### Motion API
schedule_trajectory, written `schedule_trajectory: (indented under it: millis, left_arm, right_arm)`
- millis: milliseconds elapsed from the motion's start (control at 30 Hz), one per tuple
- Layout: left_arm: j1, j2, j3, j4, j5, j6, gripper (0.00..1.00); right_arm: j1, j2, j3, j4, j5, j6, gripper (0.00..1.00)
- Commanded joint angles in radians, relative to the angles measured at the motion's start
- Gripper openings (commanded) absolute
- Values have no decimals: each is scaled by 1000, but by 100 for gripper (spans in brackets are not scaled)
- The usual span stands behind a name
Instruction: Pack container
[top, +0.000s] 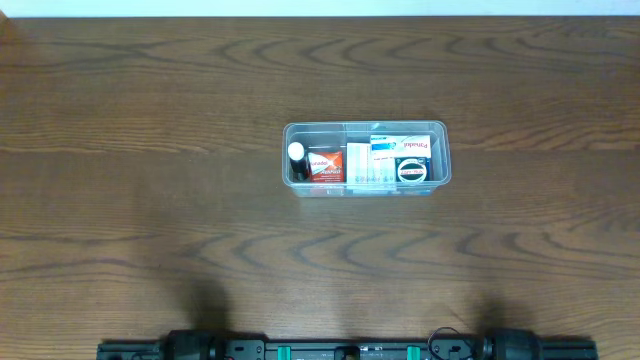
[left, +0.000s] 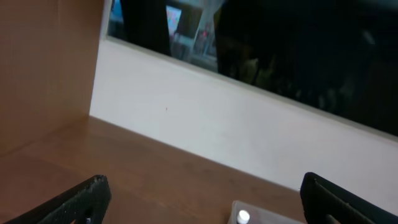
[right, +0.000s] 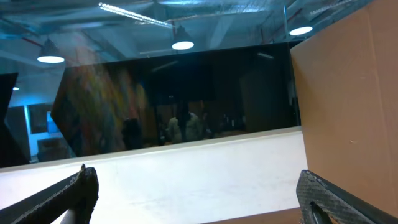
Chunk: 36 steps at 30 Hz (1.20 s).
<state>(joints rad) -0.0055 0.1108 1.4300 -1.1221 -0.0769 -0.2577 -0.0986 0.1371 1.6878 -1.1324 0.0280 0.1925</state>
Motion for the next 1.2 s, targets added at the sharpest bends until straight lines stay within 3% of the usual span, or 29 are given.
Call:
schedule_trajectory:
  millis: [0,200,467,767,1167]
  left_arm:
    - [0,-47,-4,14,17,10,98]
    - [0,-57,-37,18,13,10,98]
    - [0,-57,-214,109,16,-19,98]
    - [0,-58,-360,298,157,-24,98]
    - [0,-58,-756,562,253,-29,98]
  right_arm:
    - [8,5,-1,0,-18,-25,99]
    - [8,5,-64,34,-63,-42,99]
    - [8,5,-272,94,-186,-42,99]
    - [8,5,-449,109,-194,-41,99]
    - [8,5,-643,145,-272,-41,99]
